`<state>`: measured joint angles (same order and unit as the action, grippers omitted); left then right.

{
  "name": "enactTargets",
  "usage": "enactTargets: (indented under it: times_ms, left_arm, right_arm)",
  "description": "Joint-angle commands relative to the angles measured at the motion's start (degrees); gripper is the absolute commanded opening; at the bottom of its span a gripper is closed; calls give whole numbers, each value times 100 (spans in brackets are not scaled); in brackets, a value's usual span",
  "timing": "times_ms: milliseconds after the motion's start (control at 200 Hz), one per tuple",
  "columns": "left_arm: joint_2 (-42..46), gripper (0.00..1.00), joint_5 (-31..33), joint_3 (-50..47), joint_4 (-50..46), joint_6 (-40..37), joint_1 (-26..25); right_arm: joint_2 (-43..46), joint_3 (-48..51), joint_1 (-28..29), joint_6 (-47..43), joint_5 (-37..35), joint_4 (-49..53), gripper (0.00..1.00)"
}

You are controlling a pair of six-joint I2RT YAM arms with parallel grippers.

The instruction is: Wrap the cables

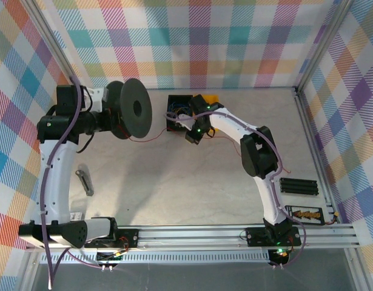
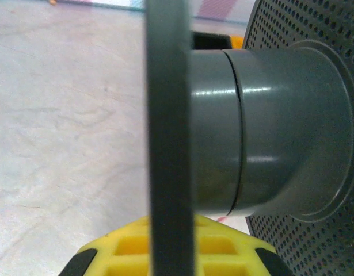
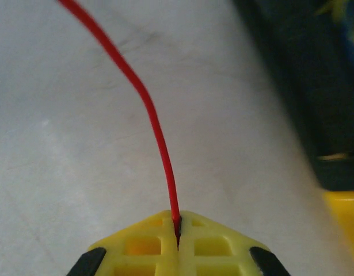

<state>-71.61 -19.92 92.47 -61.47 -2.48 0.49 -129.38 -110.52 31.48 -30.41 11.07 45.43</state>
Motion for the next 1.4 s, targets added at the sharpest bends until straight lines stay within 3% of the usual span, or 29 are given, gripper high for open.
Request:
enactTargets:
  times_ms: [0, 245, 455, 575, 835, 985, 1145, 1395]
  left_arm:
    - [347, 0, -779, -289, -643, -580, 47]
    - [693, 0, -21, -831, -1224, -1083, -226]
    - [65, 0, 1585, -809, -1578, -1251, -1435]
    - [-376, 0, 1857, -866, -1484, -1264, -1939]
    - [-1667, 0, 2769, -518, -1500, -1002, -2548]
    - [-2275, 0, 2972, -28, -1499, -815, -2771]
    - [-2674, 0, 3453, 425, -1158, -170, -2729]
    - [-2854, 0, 3426, 800, -515, 542, -2343]
  right_arm:
    - [-267, -596, -353, 288, -307, 449, 0]
    - [-685, -1760, -865, 524, -614, 916, 0]
    - [-1186, -3683, -1005, 643, -642, 1634, 0]
    - [-1138, -4119, -995, 884, -586, 1604, 0]
    - [-326, -3872, -887, 1755, 567, 1495, 0]
    - [122, -3757, -653, 2176, 1292, 1334, 0]
    - [570, -3402, -258, 2407, 1855, 1161, 0]
    - [1592, -1708, 213, 2905, 2246, 191, 0]
